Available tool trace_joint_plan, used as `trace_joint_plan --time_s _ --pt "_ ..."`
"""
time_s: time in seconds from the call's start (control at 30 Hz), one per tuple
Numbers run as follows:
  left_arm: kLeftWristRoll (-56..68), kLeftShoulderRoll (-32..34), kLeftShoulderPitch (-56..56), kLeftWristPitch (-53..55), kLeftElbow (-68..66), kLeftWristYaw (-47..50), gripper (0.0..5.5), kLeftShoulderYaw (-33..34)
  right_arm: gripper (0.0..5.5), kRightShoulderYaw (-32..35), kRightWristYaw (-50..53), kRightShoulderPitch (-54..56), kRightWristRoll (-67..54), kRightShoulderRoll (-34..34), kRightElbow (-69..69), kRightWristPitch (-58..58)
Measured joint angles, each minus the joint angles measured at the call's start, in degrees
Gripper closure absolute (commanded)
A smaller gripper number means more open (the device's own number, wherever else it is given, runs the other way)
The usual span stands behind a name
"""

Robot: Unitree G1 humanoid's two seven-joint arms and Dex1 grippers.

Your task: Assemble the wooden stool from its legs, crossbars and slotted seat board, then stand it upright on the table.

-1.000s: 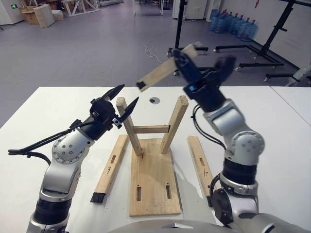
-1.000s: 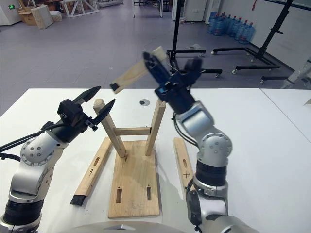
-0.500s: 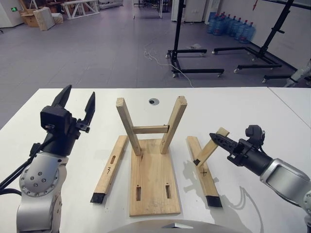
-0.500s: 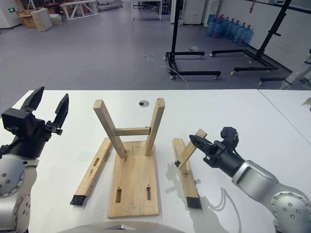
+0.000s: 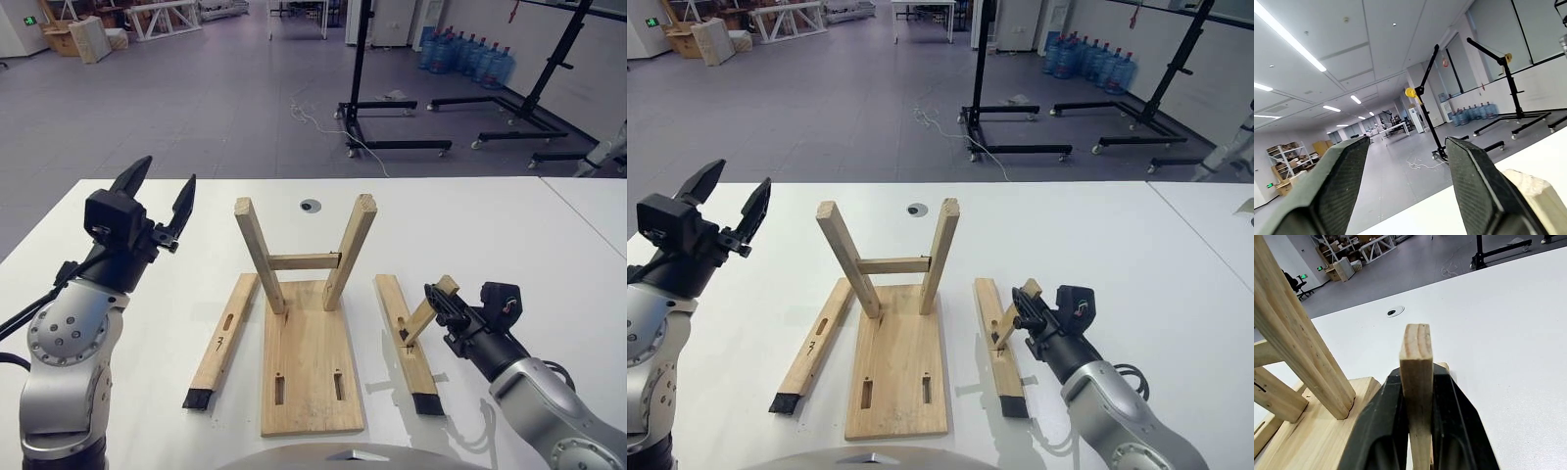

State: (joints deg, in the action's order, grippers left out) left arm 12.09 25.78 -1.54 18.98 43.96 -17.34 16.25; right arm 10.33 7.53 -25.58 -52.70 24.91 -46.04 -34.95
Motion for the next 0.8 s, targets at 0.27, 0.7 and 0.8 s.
trace_joint_plan --time_s 0.27,0.7,0.8 --pt "-0.06 0.03 1.06 -0.01 -0.44 -0.22 2.67 -0.79 5.11 -0.06 -1.28 0.96 4.28 -2.98 1.28 1.39" --pt "-1.32 0.03 2.56 -0.88 -2.7 -0.16 2.67 -2.17 5.11 1.28 2.8 6.87 3.37 -6.92 2.38 -1.28" --pt "-1.36 0.03 3.77 -1.42 -3.69 -0.51 2.67 -3.1 5.11 1.28 2.72 5.03 5.41 -7.91 2.46 -1.18"
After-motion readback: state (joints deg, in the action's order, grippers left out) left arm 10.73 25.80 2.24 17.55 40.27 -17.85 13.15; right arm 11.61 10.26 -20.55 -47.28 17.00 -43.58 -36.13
